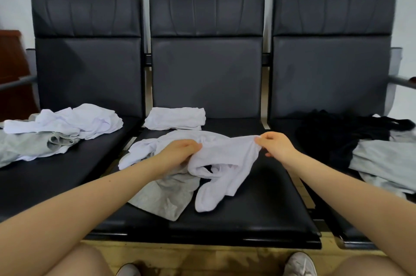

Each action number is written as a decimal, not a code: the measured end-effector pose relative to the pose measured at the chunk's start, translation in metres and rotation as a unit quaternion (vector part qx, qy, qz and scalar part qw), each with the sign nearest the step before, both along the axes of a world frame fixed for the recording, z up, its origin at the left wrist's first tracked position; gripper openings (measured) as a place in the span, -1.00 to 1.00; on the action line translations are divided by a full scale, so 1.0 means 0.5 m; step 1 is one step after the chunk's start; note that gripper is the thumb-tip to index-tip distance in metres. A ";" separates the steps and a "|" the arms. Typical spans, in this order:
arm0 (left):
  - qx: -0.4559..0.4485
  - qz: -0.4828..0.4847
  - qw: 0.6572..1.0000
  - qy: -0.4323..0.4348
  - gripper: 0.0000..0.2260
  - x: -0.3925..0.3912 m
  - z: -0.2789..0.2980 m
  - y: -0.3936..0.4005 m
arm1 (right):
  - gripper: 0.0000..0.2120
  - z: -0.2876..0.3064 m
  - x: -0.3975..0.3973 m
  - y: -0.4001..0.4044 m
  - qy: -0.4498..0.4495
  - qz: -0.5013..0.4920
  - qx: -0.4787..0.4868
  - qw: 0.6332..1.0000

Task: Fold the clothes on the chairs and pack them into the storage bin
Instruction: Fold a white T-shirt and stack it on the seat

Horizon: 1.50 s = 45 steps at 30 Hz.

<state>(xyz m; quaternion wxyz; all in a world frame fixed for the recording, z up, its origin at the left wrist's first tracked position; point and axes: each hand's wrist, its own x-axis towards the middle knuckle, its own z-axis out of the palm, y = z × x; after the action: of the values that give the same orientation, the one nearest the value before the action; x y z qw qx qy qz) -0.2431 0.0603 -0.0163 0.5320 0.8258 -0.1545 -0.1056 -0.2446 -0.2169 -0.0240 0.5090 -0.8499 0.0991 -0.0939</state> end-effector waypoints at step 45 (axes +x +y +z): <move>-0.254 0.133 0.953 0.093 -0.70 0.036 0.032 -0.037 | -0.73 0.039 -0.040 -0.059 0.079 0.000 0.397 0.915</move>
<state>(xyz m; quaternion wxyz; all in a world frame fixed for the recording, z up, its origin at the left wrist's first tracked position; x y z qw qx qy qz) -0.2249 0.0420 0.0000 0.7456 0.6629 -0.0150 -0.0672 -0.2648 -0.2463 -0.0045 0.7947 -0.5830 0.1678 0.0207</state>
